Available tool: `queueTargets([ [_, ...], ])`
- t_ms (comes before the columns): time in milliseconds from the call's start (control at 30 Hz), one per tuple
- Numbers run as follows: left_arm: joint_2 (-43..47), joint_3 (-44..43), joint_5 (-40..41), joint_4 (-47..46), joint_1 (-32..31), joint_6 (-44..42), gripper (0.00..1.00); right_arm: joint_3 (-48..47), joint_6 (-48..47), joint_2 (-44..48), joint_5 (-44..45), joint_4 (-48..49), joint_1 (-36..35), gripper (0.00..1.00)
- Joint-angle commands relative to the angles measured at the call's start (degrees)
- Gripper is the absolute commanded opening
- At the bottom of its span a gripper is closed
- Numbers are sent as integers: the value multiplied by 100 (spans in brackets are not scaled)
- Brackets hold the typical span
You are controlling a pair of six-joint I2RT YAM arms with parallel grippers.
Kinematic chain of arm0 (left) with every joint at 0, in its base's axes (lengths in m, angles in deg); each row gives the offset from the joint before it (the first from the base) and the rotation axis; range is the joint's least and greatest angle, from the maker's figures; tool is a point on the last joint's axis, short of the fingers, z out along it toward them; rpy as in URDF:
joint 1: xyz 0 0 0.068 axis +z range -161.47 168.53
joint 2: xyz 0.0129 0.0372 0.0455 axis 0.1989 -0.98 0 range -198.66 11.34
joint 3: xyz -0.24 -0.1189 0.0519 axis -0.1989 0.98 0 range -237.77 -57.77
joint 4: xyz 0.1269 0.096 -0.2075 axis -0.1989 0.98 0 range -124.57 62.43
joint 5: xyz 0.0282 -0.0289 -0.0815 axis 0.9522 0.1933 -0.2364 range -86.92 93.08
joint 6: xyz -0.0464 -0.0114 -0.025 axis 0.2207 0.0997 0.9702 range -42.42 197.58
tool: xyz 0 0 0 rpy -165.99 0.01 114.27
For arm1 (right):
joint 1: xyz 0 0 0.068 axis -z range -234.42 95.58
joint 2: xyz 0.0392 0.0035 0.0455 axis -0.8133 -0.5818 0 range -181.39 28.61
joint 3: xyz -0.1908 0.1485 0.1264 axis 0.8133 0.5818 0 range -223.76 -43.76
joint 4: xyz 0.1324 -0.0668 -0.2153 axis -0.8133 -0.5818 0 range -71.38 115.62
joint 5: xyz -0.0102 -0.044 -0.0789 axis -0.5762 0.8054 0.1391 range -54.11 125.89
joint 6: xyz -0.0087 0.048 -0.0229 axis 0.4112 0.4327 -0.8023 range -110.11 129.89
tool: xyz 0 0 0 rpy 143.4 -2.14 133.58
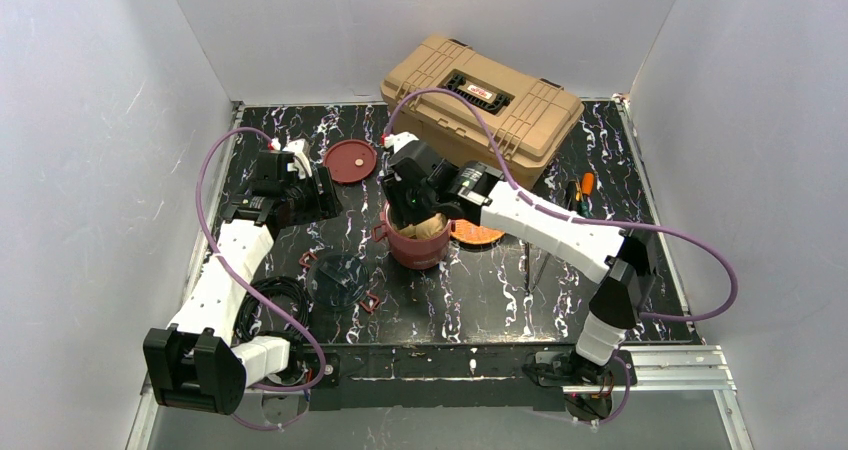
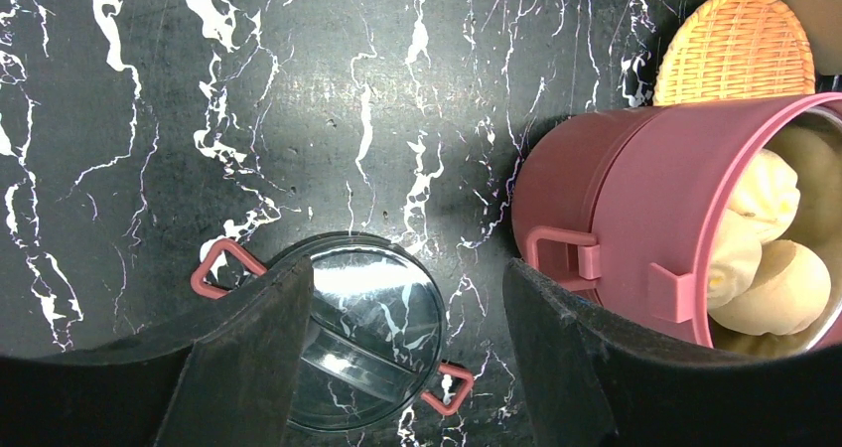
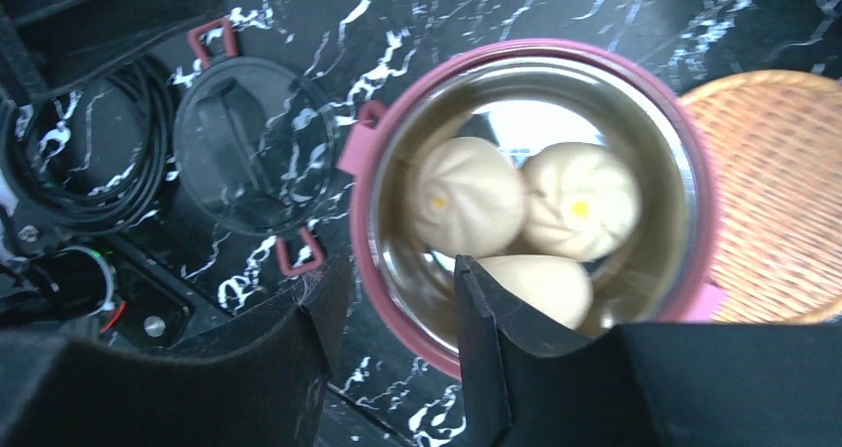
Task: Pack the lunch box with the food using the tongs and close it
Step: Close the fastener on the packing box.
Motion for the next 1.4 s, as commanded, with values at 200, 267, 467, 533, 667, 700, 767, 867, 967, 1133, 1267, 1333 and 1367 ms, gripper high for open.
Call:
queueTargets([
  [200, 237, 70, -10, 77, 42, -93, 68, -238, 726, -556, 59, 472, -204, 42],
  [267, 261, 69, -6, 77, 48, -93, 68, -357, 788, -676, 271, 355, -208, 41],
  [467, 268, 77, -123, 51, 47, -80, 68, -554, 905, -881, 419, 351, -208, 36],
  [533, 271, 77, -145, 50, 48, -83, 68, -625, 926, -945, 387, 355, -208, 37],
  [667, 291, 84, -161, 50, 48, -84, 68, -731, 943, -980, 392, 306, -208, 41],
  [700, 289, 91, -163, 50, 48, -84, 68, -747, 945, -980, 408, 284, -208, 44],
  [767, 296, 89, -179, 42, 48, -84, 68, -793, 950, -980, 452, 238, -208, 47],
  [867, 288, 92, -211, 42, 48, -84, 68, -824, 945, -990, 568, 202, -208, 47],
  [967, 297, 94, -230, 33, 47, -75, 68, -874, 954, -1069, 667, 172, -207, 44],
  [1133, 305, 101, -234, 38, 48, -75, 68, -972, 956, -1235, 703, 157, -208, 35],
  [1267, 307, 105, -249, 33, 48, -75, 68, -1042, 958, -1364, 775, 63, -208, 27],
  [1333, 313, 117, -264, 41, 47, -56, 68, -1029, 954, -1420, 818, -48, -208, 23],
  [1367, 311, 131, -291, 29, 48, -32, 68, -1002, 959, -1434, 816, -101, -208, 20],
])
